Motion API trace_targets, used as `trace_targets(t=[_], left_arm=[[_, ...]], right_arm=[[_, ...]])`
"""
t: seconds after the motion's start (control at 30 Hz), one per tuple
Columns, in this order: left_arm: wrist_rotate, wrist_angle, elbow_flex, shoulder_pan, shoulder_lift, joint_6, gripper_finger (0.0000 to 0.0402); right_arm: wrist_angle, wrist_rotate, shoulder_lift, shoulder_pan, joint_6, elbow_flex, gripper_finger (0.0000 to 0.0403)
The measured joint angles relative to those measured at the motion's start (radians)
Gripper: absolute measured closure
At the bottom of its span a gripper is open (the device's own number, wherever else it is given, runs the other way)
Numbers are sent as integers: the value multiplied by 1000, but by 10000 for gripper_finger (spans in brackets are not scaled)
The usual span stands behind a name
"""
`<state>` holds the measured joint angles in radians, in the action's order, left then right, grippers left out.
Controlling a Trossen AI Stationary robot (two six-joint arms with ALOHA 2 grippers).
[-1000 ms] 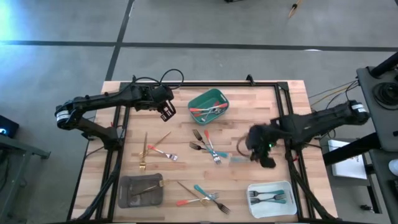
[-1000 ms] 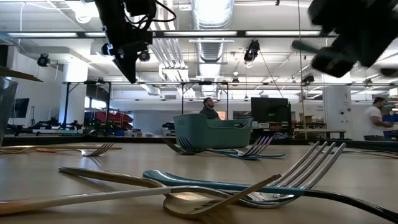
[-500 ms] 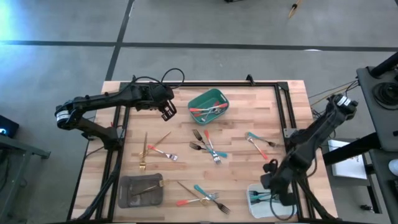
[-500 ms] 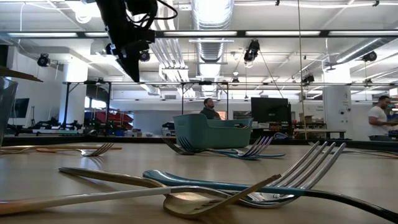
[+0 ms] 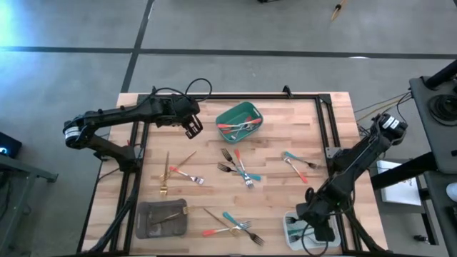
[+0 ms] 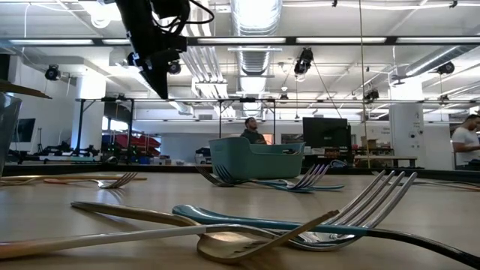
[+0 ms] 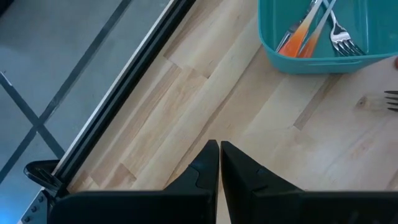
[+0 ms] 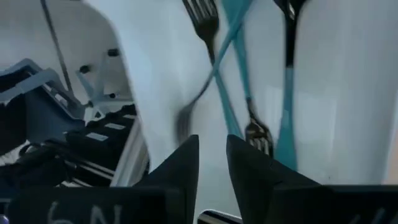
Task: Sort silverware by color (type)
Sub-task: Put the orange fork into the green bin
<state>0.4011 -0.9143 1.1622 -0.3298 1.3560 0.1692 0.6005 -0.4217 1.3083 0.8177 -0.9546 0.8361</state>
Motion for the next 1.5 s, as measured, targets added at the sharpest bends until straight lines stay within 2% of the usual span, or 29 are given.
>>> trace_targets(t=[0.1, 0.23, 0.3, 0.43, 0.5, 0.53, 0.67, 0.83, 0.97, 1.2, 1.37, 1.5], left_arm=[[0, 0, 0, 0, 0, 0, 401], [0, 1, 0, 0, 0, 0, 401], [0, 2, 0, 0, 0, 4, 401], [0, 3, 0, 0, 0, 4, 401], [0, 3, 0, 0, 0, 11, 401], [0, 3, 0, 0, 0, 15, 401], [-1, 2, 0, 0, 0, 22, 401], [-1, 0, 0, 0, 0, 23, 401], [-1, 0, 0, 0, 1, 23, 401], [-1, 2, 0, 0, 1, 23, 401], [-1, 2, 0, 0, 1, 23, 401], [-1, 2, 0, 0, 1, 23, 401]], right_arm=[[38, 20, -21, -2, 51, 36, 330], [243, 123, -31, -14, 113, 120, 338], [383, 228, -31, -30, 136, 166, 341], [591, 511, -31, -98, 106, 217, 344], [634, 600, -31, -160, 58, 217, 344], [635, 613, -31, -197, 42, 208, 344], [618, 567, -31, -361, 37, 145, 344], [607, 519, -31, -525, 124, 96, 325], [595, 520, -31, -609, 208, 92, 294], [557, 523, -31, -758, 210, 44, 264], [430, 401, -31, -834, 204, -20, 262], [333, 388, -31, -851, 204, -63, 262]])
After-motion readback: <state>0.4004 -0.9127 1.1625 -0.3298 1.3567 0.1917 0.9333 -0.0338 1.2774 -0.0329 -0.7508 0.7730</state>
